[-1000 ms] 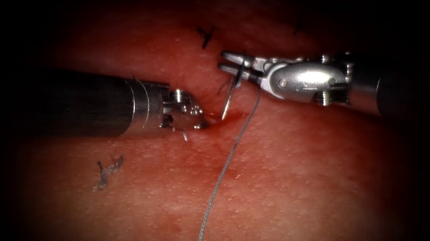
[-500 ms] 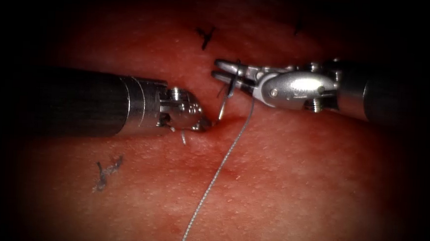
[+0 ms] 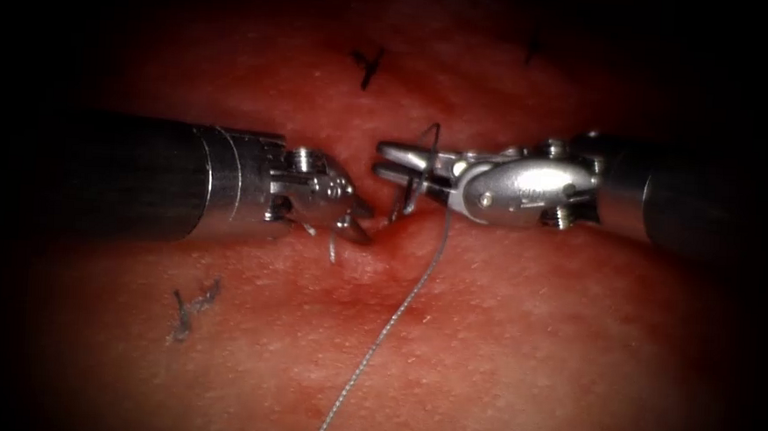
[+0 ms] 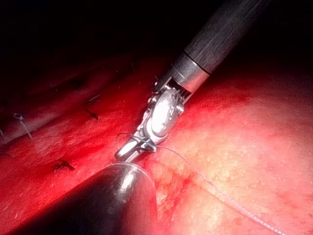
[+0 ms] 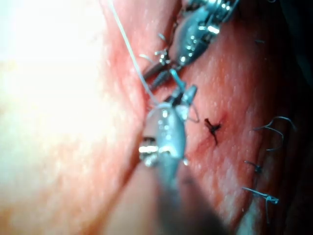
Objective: Wound Closure
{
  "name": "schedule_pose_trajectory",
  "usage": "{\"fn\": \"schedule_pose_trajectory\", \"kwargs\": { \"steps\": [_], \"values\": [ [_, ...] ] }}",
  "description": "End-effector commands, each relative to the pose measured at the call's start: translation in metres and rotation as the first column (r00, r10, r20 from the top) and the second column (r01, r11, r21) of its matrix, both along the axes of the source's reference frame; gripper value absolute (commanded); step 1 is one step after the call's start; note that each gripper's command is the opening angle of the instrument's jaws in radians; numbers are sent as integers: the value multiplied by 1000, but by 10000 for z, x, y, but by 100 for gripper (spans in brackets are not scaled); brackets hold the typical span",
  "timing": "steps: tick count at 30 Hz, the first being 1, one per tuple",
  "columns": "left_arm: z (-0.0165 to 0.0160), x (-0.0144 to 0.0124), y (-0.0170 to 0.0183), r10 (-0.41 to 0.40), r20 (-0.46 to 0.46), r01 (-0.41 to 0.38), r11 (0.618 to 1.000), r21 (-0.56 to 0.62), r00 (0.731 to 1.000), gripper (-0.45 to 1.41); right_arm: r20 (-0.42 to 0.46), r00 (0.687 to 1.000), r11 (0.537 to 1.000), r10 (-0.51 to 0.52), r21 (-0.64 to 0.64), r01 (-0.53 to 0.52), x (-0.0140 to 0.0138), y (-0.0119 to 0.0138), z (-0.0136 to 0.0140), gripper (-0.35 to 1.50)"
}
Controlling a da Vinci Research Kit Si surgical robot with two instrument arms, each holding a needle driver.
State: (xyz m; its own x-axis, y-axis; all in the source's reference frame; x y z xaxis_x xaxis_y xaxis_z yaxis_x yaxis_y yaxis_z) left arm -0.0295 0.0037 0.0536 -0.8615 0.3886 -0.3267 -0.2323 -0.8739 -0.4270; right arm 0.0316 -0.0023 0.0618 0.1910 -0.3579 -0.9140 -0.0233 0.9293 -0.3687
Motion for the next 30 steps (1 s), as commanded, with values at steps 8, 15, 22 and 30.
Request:
{"fn": "schedule_pose_trajectory", "kwargs": {
  "steps": [8, 15, 22, 30],
  "values": [
    [-49, -32, -27, -81, 100, 93, 988, -126, 992, -8, -36, 998, 995, 50, 88, -47, 7, 26, -9, -35],
    [-28, -34, -55, -84, 142, 105, 984, -144, 986, -11, -30, 998, 989, 53, 141, -48, 10, 34, -9, -35],
    [-24, -31, -58, -93, 161, 118, 981, -155, 983, -13, -17, 1000, 987, 5, 163, -2, 10, 32, -9, -35],
    [-23, -27, -57, -114, 192, 149, 973, -175, 975, -16, -5, 997, 975, -71, 212, 71, 13, 42, -16, -35]
  ]
}}
